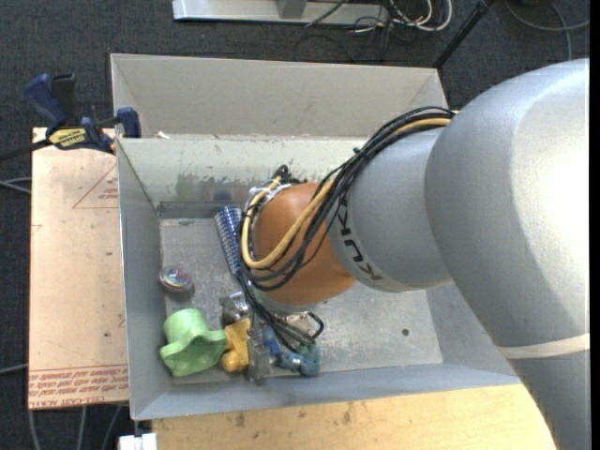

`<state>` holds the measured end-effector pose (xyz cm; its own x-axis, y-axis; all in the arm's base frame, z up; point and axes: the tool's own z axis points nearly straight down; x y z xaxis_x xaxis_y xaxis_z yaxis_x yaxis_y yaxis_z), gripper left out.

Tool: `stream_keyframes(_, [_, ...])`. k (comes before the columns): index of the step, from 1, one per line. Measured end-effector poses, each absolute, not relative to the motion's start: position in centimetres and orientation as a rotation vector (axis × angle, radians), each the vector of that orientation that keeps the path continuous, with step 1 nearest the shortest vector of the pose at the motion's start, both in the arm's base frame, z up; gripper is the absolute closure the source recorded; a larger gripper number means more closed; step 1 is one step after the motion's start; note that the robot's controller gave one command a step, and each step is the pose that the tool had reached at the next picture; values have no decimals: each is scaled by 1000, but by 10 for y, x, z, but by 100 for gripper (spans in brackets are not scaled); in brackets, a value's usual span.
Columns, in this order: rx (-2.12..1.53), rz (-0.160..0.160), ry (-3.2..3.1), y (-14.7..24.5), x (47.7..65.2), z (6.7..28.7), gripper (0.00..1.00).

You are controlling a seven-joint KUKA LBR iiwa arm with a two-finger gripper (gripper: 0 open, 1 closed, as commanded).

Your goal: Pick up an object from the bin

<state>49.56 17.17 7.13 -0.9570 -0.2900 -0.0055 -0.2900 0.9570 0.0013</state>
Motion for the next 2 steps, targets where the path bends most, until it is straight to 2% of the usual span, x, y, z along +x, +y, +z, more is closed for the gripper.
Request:
stream_keyframes(1, [-471,3,3096,165,514,176,100])
stream_keyframes(2, [-461,3,3096,159,524,245,100])
